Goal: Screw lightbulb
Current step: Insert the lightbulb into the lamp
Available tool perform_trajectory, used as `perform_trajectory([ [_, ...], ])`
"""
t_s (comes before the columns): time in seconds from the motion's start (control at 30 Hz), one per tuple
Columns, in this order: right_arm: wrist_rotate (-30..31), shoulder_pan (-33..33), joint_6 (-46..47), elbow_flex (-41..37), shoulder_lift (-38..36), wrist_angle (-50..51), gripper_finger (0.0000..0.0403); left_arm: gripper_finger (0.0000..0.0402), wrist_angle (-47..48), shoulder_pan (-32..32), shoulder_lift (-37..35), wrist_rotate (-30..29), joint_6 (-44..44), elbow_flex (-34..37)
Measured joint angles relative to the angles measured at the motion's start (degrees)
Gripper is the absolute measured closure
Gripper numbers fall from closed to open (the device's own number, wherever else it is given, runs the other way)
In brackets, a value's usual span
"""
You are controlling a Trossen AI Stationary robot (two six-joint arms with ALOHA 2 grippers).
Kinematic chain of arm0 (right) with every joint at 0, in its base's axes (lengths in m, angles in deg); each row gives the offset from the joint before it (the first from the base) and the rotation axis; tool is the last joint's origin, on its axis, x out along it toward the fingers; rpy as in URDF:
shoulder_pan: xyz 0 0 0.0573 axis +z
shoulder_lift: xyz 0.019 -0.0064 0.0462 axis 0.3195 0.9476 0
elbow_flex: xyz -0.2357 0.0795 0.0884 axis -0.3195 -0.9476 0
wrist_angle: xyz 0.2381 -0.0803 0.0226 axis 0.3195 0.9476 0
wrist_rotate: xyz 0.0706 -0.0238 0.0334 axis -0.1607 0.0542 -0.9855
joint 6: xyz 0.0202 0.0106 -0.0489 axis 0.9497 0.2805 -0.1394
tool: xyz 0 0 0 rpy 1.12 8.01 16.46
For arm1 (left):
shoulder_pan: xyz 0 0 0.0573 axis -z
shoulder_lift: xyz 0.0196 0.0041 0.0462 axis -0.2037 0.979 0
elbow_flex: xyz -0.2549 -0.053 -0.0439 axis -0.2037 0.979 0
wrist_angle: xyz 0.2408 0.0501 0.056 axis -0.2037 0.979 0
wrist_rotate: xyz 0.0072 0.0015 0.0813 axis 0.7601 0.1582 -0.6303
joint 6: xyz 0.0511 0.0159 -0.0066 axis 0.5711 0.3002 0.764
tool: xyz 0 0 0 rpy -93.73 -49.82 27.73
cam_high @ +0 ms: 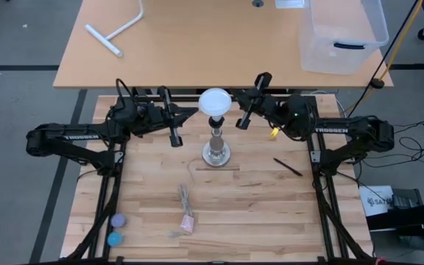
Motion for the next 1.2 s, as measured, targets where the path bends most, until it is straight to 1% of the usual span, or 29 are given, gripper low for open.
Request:
perform_trajectory([
  [0.13, 0.00, 0.00, -0.16, 1.24, -0.02, 3.07, 0.0403, 0.0401, -0.26, 0.00, 0.00, 0.01, -0.15, 0.00],
  [0.63, 0.20, 1.24, -1.29, 1.45, -0.04, 3.90, 0.0403, 0.0401, -0.74, -0.02, -0.02, -0.01, -0.33, 0.00],
  [0.9, 2.18, 2.72, -3.42, 1.45, -0.04, 3.93, 0.0403, 0.0401, -0.74, -0.15, -0.02, -0.01, -0.31, 0.01],
  [1.03, 4.49, 3.41, -4.87, 1.45, -0.04, 4.00, 0.0403, 0.0401, -0.76, -0.17, -0.02, -0.01, -0.31, 0.00],
  [1.2, 5.37, 3.79, -5.32, 1.45, -0.04, 4.05, 0.0403, 0.0401, -0.81, -0.52, 0.13, -0.01, -0.31, 0.01],
])
